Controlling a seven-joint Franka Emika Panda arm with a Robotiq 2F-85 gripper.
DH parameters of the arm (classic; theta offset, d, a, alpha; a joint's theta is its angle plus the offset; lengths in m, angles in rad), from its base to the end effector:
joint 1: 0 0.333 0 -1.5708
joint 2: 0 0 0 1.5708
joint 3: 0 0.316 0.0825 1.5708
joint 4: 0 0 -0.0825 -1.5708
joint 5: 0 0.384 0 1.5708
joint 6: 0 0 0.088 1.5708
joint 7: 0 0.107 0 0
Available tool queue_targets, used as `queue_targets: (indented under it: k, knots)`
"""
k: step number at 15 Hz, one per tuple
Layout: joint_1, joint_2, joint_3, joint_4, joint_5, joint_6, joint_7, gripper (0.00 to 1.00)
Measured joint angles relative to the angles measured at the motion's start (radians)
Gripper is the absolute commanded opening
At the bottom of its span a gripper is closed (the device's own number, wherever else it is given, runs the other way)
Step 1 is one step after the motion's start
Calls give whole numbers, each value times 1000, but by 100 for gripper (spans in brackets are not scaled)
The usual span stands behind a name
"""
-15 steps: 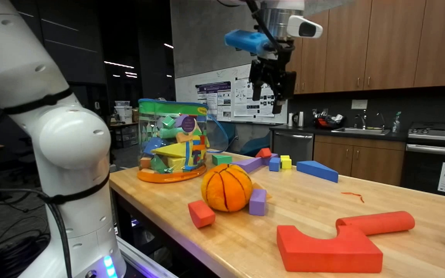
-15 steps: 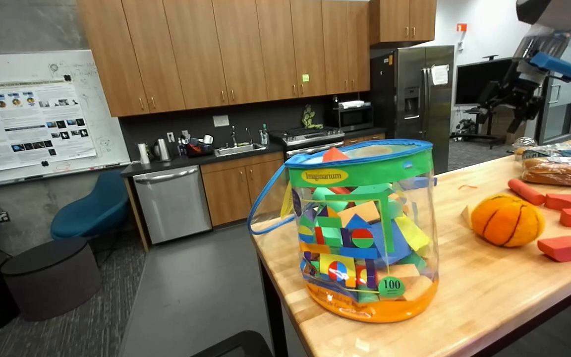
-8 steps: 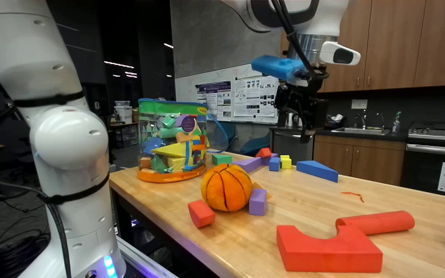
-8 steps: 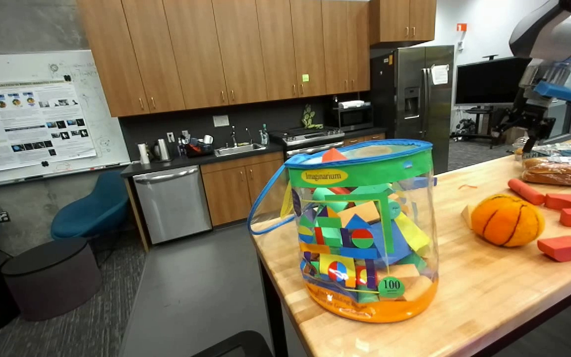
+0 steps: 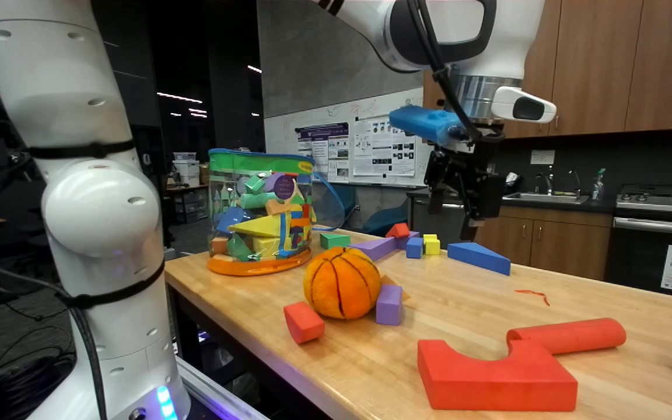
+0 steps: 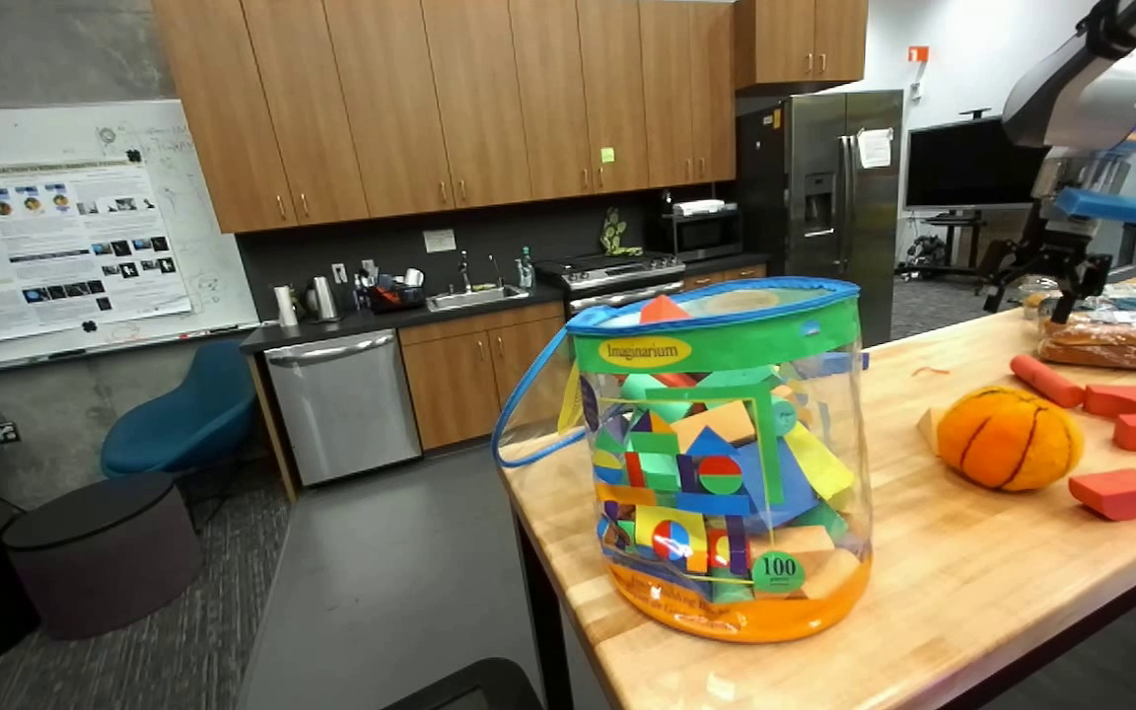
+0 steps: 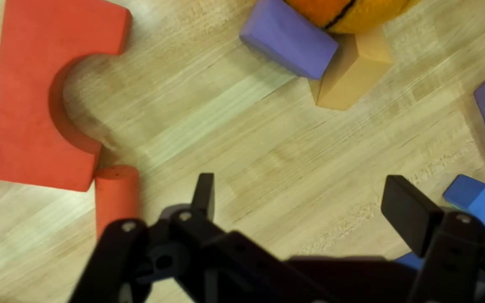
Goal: Put a block in the bag
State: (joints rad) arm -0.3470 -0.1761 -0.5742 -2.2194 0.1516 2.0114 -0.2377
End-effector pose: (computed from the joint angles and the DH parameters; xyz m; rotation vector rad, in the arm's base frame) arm 0.3005 -0.3911 0.4348 -2.7138 1.0567 -0.1064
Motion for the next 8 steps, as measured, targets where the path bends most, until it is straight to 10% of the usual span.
queue_targets:
  k: [8]
  knots:
    - [-1, -9, 30, -6, 5, 11, 11, 100]
